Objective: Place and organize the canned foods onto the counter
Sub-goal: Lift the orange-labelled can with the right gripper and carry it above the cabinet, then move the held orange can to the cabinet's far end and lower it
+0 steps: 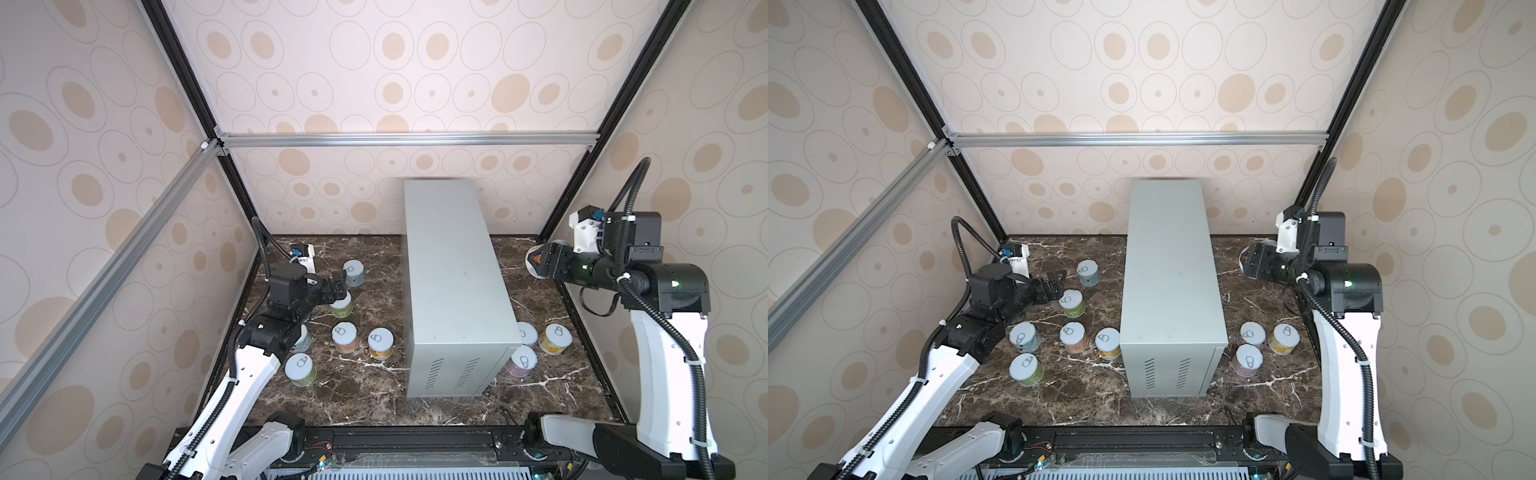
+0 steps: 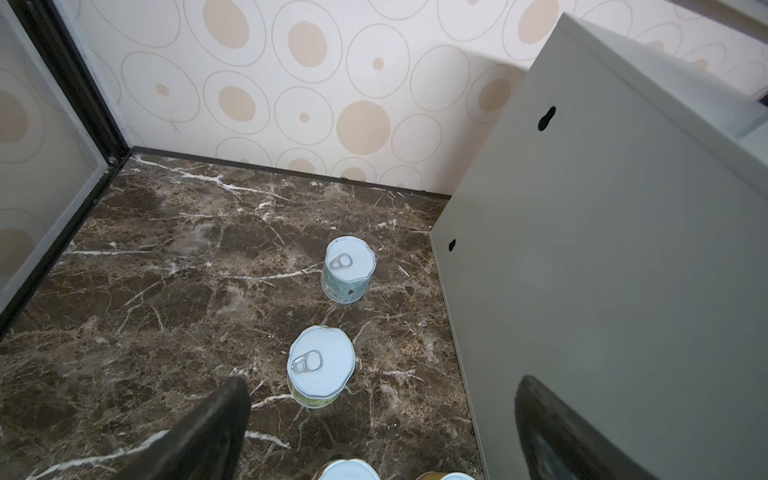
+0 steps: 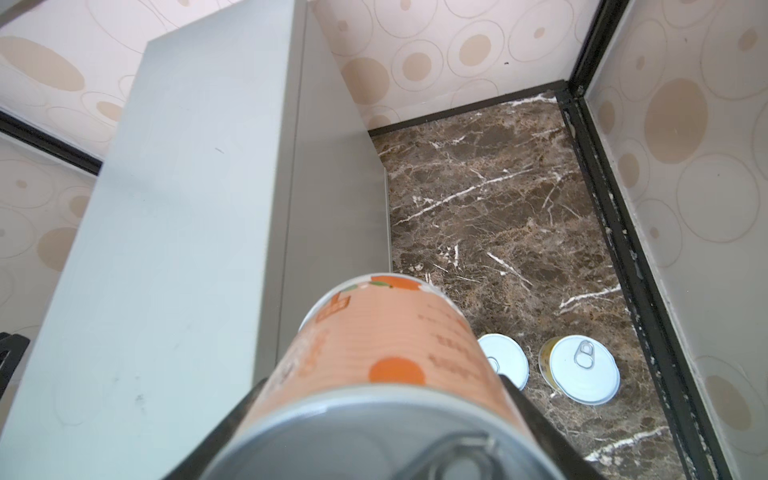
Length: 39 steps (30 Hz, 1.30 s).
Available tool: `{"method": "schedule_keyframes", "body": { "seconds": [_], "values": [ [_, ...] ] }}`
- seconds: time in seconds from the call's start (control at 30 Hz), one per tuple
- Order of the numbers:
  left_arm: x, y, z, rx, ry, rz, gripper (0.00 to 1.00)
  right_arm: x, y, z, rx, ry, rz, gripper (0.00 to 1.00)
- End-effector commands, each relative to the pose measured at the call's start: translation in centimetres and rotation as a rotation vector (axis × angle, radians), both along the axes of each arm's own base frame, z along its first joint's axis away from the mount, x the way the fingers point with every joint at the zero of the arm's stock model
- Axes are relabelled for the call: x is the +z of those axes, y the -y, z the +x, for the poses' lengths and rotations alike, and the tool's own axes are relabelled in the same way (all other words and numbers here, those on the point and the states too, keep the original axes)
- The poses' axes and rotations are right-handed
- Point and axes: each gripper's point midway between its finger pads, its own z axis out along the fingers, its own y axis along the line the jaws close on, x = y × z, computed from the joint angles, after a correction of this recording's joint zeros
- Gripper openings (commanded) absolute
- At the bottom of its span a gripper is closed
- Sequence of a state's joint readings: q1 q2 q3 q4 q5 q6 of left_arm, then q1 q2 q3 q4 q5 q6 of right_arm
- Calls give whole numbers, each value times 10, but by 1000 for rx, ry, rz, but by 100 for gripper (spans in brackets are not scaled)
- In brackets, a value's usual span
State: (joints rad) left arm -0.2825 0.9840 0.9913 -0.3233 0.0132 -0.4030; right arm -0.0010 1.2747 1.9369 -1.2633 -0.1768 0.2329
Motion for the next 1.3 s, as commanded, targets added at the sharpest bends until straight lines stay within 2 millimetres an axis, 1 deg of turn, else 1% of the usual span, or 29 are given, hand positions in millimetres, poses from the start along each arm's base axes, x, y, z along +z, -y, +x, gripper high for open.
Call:
{"method": "schedule_keyframes", "body": {
  "seconds": [0.0,0.1,0.23,0.33,0.4,0.43,0.53,0.57,0.6,0.77,0.9,0.93,1.07,1.2,1.27],
  "values": [
    [19,2,4,-10,31,16,99,22,-13,-4,76,40,1,46],
    [15,5,10,-16,20,18,99,31,-21,0,105,58,12,46],
    [11,7,17,-18,7,29,99,35,-36,9,157,55,6,46],
    [11,7,23,-13,10,36,99,39,-53,17,225,60,-9,46],
    [10,8,27,-12,7,39,99,36,-66,25,265,48,-34,46],
    [10,9,30,-13,5,41,99,40,-72,27,284,59,-43,46],
    [8,10,35,-13,0,43,99,33,-92,37,339,40,-72,46],
    [6,11,37,-13,-3,44,99,29,-93,42,343,30,-85,46],
    [4,12,38,-15,-8,44,99,26,-105,41,375,24,-98,46],
    [-7,15,42,-19,-32,53,99,9,-124,49,425,-17,-151,46],
    [-9,17,42,-21,-33,51,99,-1,-136,54,451,-39,-182,47],
    [-9,17,42,-21,-32,50,99,-2,-138,55,454,-41,-185,48],
    [-10,19,43,-23,-33,45,99,-9,-142,59,461,-58,-197,60],
    [-9,20,41,-27,-29,40,99,-12,-142,62,457,-66,-209,73],
    [-8,20,40,-28,-25,39,99,-13,-141,64,452,-65,-213,76]
  ]
}}
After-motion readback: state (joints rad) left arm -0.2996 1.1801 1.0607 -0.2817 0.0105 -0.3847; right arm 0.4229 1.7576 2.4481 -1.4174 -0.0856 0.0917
